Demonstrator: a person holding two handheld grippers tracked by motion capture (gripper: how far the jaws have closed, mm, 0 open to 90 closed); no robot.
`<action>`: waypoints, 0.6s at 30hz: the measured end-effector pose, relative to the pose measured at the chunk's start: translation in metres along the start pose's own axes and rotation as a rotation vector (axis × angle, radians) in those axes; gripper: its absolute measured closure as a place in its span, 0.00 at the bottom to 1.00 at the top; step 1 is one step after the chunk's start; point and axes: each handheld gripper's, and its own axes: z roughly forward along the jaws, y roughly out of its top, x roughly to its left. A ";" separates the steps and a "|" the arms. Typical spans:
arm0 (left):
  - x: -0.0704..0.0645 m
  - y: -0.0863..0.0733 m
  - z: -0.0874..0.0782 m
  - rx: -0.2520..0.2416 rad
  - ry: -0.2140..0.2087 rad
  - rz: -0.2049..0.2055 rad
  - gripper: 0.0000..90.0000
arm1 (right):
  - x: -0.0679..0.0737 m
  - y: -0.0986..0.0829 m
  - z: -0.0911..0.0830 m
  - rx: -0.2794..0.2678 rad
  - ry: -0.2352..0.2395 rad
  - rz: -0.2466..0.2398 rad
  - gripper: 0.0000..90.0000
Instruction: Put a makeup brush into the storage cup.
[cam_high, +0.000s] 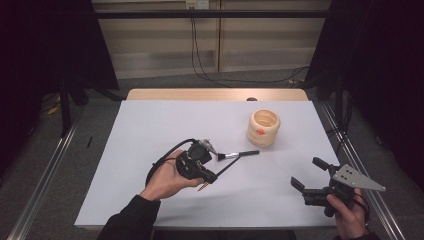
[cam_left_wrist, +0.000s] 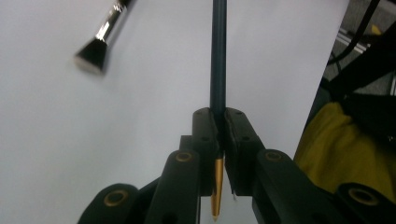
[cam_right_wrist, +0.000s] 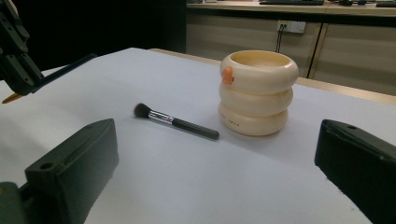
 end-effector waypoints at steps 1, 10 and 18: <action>0.000 -0.001 0.002 0.007 -0.012 -0.014 0.93 | 0.001 0.000 0.000 -0.003 -0.003 0.006 0.00; 0.002 -0.005 0.011 0.094 -0.005 -0.012 0.93 | 0.001 0.000 0.000 -0.010 0.004 -0.001 0.00; 0.001 -0.008 0.015 0.101 -0.021 0.006 0.93 | 0.002 0.001 0.001 -0.008 0.007 -0.005 0.00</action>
